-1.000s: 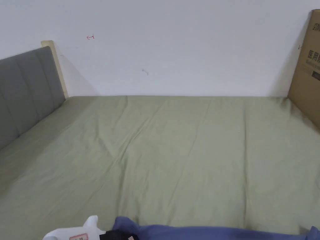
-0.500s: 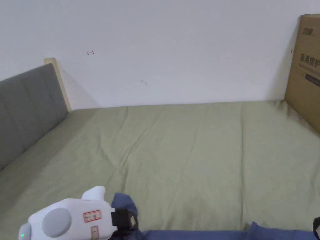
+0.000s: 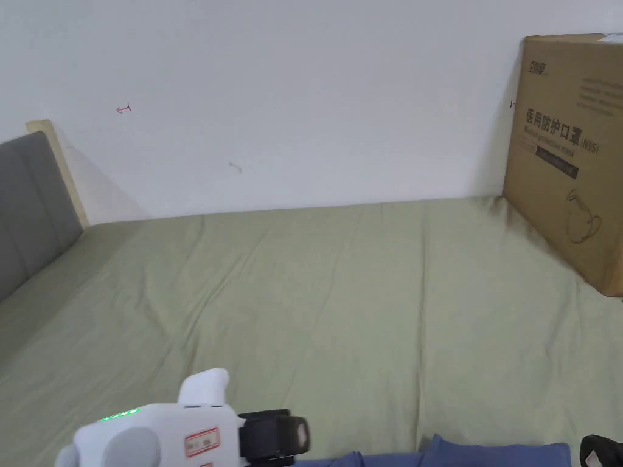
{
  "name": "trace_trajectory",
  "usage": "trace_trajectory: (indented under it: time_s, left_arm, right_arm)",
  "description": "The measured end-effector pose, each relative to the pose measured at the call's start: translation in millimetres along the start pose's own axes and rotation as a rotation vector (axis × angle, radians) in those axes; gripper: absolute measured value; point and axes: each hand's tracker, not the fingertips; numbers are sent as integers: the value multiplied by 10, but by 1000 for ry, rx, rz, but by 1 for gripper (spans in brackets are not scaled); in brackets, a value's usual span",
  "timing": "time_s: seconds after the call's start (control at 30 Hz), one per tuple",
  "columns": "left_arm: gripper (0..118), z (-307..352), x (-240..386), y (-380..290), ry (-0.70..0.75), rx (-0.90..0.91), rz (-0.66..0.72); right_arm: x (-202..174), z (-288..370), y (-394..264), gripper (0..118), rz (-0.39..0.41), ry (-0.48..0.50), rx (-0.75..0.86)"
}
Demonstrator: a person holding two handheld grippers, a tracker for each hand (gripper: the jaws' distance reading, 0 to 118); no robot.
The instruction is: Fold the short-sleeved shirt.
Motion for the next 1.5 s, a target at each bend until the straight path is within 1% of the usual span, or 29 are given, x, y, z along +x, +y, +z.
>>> trace_trajectory:
  time_s: [0.03,0.07,0.1,0.23,0.3,0.37,0.43,0.5,0.53,0.57,0.6,0.67,0.7,0.77,0.83,0.87,0.9,0.93,1.0,1.03,1.07,1.13,1.2,1.23,1.3,1.33,1.4,1.43,1.5]
  left_arm:
    - [76,29,2,-10,20,14,-29]
    - [25,-2,23,-23,31,-3,-53]
    - [1,-48,50,-53,44,-29,-74]
    - [1,-504,257,-243,7,-163,-118]
    - [1,-797,352,-355,36,-211,-157]
    - [1,-1140,450,-522,58,-287,-189]
    - [1,-1400,557,-723,26,-356,-212]
    - [1,-1411,733,-814,70,-290,-321]
    - [1,-1360,802,-788,54,-283,-340]
    - [1,-1304,811,-735,6,-300,-328]
    - [1,-1245,795,-699,-97,-314,-283]
    - [1,-1075,601,-592,-438,-375,-61]
    - [1,-973,520,-540,-545,-370,35]
    - [1,-685,285,-455,-585,-255,106]
    - [1,-440,-12,-349,-560,-168,142]
    - [1,-333,-232,-298,-544,-137,187]
    - [1,-260,-423,-259,-544,-125,226]
    - [11,-189,-671,-225,-543,-118,272]
    - [78,-147,-1027,-196,-494,-121,343]
    - [107,-134,-1203,-203,-472,-116,375]
    - [118,-103,-1381,-236,-468,-60,418]
    - [118,-249,-1570,-392,-480,-105,499]
    - [118,-416,-1729,-519,-542,-125,559]
    - [118,-503,-1932,-456,-535,-151,588]
    - [118,-769,-2025,-557,-535,-202,611]
    - [118,-936,-2024,-656,-565,-252,646]
    - [118,-1037,-1936,-700,-733,-175,681]
    - [118,-1155,-1863,-684,-832,-175,699]
    - [118,-1303,-1676,-739,-886,-274,718]
  right_arm:
    - [35,-5,-9,0,-9,-6,2]
    - [53,-11,-26,0,-20,-10,4]
    - [73,-18,-35,0,-27,-15,4]
    - [125,-37,-62,0,-51,-33,-3]
    - [138,-30,-65,0,-56,-34,-6]
    - [123,-20,-74,0,-43,-37,-9]
    - [120,-18,-81,0,-18,-45,-15]
    - [92,-24,-93,0,-4,-46,-23]
    - [85,-32,-101,0,-3,-45,-26]
    - [76,-39,-110,0,-4,-43,-27]
    - [56,-42,-120,0,-7,-40,-28]
    - [19,-69,-136,0,-15,-25,-35]
    - [0,-84,-139,0,-14,-20,-40]
    - [-42,-110,-145,0,-4,-10,-49]
    - [-80,-116,-133,0,12,-5,-51]
    - [-106,-112,-121,0,18,-3,-50]
    - [-123,-114,-110,0,22,-2,-50]
    - [-140,-124,-100,0,26,-1,-52]
    - [-164,-150,-92,0,32,0,-54]
    - [-180,-167,-88,0,34,1,-55]
    - [-197,-187,-84,0,34,3,-59]
    - [-241,-224,-79,0,33,9,-67]
    - [-295,-263,-82,0,41,12,-78]
    - [-329,-283,-84,0,52,13,-84]
    - [-388,-310,-85,0,64,18,-96]
    - [-417,-319,-83,0,66,23,-101]
    - [-463,-330,-76,0,65,35,-111]
    - [-490,-337,-72,0,68,38,-116]
    - [-537,-339,-62,0,74,39,-120]
